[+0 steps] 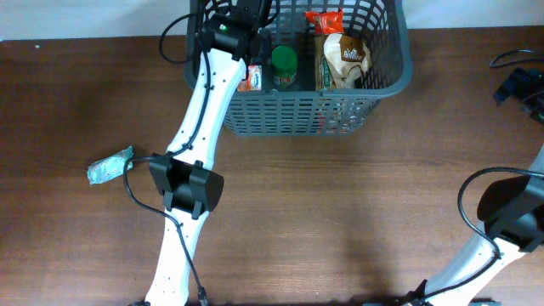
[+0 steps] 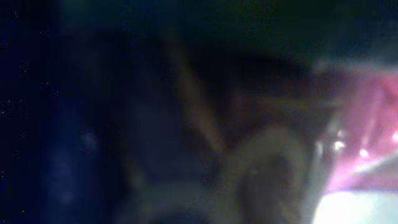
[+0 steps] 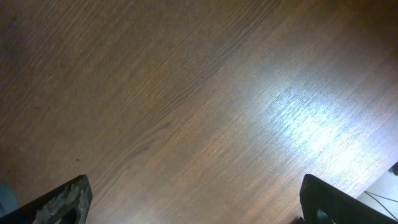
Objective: Pack container
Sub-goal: 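Lift the box with the left gripper and carry it over the basket, then lower the box upright into the basket and open the left gripper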
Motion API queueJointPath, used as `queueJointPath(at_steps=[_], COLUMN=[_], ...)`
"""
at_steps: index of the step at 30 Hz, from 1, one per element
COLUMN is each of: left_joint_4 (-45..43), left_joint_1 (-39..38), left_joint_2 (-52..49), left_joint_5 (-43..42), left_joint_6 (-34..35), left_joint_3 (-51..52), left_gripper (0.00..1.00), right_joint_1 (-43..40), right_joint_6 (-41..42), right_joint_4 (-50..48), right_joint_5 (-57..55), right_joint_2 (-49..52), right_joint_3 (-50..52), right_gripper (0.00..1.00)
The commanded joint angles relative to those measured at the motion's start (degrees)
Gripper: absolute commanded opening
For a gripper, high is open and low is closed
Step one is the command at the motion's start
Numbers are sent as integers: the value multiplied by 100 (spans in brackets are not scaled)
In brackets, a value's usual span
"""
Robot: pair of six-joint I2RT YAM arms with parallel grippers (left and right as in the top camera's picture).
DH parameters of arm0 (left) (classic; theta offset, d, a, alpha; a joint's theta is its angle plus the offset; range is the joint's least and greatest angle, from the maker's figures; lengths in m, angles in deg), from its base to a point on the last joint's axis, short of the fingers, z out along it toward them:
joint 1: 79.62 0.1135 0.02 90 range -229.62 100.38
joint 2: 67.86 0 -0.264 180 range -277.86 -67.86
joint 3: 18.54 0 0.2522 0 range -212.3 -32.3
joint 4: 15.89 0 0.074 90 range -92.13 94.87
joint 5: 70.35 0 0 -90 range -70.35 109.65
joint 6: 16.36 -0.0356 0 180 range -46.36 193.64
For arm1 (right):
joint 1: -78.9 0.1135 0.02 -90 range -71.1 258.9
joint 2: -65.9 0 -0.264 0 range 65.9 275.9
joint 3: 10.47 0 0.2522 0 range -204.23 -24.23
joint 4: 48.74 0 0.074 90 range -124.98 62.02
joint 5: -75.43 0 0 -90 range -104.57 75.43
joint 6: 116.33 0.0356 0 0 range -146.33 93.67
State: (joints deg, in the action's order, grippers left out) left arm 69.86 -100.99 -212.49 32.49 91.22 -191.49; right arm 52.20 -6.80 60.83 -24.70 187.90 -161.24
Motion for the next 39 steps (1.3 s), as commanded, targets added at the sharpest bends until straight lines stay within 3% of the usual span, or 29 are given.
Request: queueJointPath(at_steps=[1, 3, 8, 13, 20, 24, 32, 36, 39], left_joint_4=[72, 74, 74, 72, 116, 129, 597, 1279, 2159], left_joint_1=[24, 24, 24, 26, 24, 37, 321, 697, 1180], left_joint_2=[22, 22, 22, 24, 162, 557, 1738, 2271, 2551], left_joint_5=[-151, -151, -149, -146, -146, -105, 365, 935, 1056], left_joint_6=[-50, -50, -52, -57, -254, -382, -339, 308, 1412], left_joint_3=[297, 363, 363, 343, 144, -254, -848, -848, -848], left_gripper=[7, 19, 65, 84, 87, 100, 99, 99, 99], right_joint_1=[-37, -37, -37, -37, -37, -37, -37, -37, -37], right_joint_6=[48, 48, 48, 48, 48, 48, 48, 48, 48], right_joint_4=[-4, -4, -4, -4, -4, -4, -4, -4, -4], right_joint_5=[-105, -105, -105, -105, -105, -105, -105, -105, -105], right_joint_2=[20, 20, 20, 20, 20, 20, 20, 20, 20], right_joint_3=[24, 24, 24, 24, 24, 24, 24, 24, 24], right_gripper=[99, 99, 99, 99, 99, 99, 99, 99, 99])
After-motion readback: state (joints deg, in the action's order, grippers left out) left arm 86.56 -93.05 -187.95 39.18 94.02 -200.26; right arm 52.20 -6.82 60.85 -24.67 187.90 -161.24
